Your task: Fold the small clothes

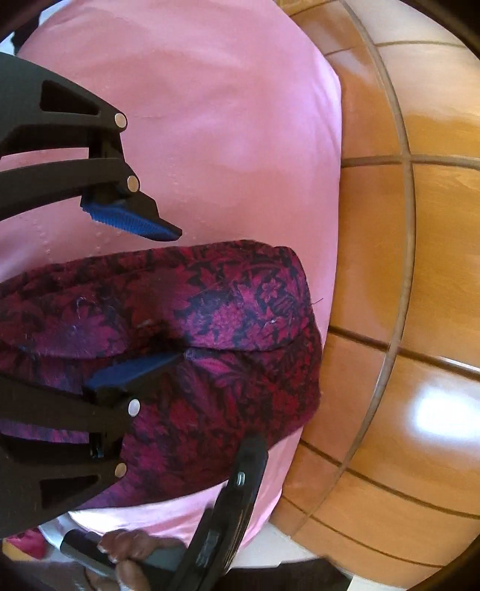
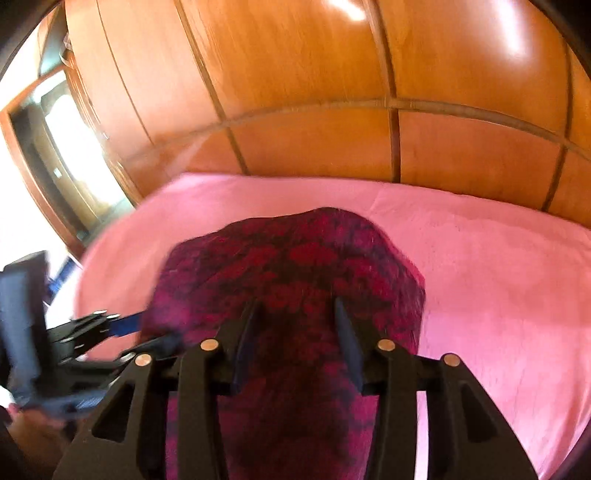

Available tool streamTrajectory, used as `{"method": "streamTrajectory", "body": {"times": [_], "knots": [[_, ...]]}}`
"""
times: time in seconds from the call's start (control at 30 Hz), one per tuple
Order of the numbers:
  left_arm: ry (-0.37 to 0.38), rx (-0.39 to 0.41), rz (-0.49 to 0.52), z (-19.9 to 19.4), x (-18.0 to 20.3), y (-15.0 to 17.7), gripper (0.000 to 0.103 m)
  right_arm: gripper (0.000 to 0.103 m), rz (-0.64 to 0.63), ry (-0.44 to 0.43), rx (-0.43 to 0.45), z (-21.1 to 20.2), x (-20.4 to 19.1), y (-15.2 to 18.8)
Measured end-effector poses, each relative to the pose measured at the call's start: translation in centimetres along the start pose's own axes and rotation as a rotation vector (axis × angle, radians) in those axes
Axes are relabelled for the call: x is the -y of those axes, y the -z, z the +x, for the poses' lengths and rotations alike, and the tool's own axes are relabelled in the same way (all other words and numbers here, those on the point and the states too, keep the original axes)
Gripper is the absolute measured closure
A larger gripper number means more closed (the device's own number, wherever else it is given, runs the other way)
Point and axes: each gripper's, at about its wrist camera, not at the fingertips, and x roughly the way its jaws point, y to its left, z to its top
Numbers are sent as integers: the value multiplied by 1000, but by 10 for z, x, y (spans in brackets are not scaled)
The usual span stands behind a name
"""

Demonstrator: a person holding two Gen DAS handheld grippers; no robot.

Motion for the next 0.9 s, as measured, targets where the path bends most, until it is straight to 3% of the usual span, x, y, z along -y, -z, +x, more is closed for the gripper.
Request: {"method": "streamTrajectory", "body": {"times": [0.13, 0.2, 0.4, 0.57, 0.63, 0.8, 0.9], "knots": [[11, -3, -40, 4, -6, 2, 39, 57, 6, 7, -17, 16, 3, -5], [23, 8, -36, -3, -5, 3, 39, 36, 8, -25, 16, 3, 3, -2], [-5, 42, 11, -16, 6, 11, 39, 10, 46, -79, 76, -28, 9, 21], [-5, 53, 6, -20, 4, 15, 39, 4, 174, -141, 34, -28, 36, 43], [-18, 62, 3, -21, 2, 17, 28, 3, 222, -173, 9, -20, 47, 48], [-34, 74, 14, -22, -3, 23, 18, 2, 326, -296, -18, -10, 68, 62], [3, 44, 11, -14, -13, 25, 15, 2, 346, -366, -49, 1, 75, 65]]}}
